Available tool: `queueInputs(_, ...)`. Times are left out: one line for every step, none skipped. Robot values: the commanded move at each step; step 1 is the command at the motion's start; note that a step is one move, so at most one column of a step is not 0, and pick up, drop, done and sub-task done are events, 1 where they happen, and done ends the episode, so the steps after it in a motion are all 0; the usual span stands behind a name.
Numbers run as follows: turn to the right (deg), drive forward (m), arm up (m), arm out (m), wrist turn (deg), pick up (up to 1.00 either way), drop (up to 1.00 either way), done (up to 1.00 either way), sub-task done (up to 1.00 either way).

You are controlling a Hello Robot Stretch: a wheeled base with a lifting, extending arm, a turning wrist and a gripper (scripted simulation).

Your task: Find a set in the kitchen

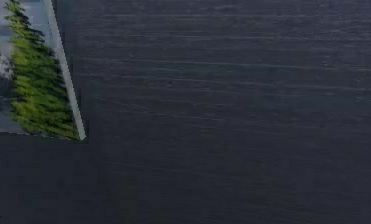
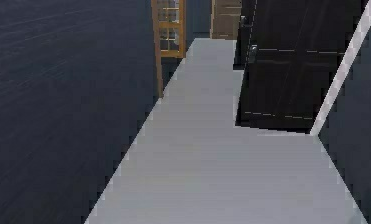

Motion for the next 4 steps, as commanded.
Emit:
queueInputs(9.0,0.00,0.00,0.00,0.0,0.00,0.00,0.00,0.00)
queueInputs(0.0,0.05,0.00,0.00,0.0,0.00,0.00,0.00,0.00)
queueInputs(-45.0,0.00,0.00,0.00,0.0,0.00,0.00,0.00,0.00)
queueInputs(-42.0,0.00,0.00,0.00,0.0,0.00,0.00,0.00,0.00)
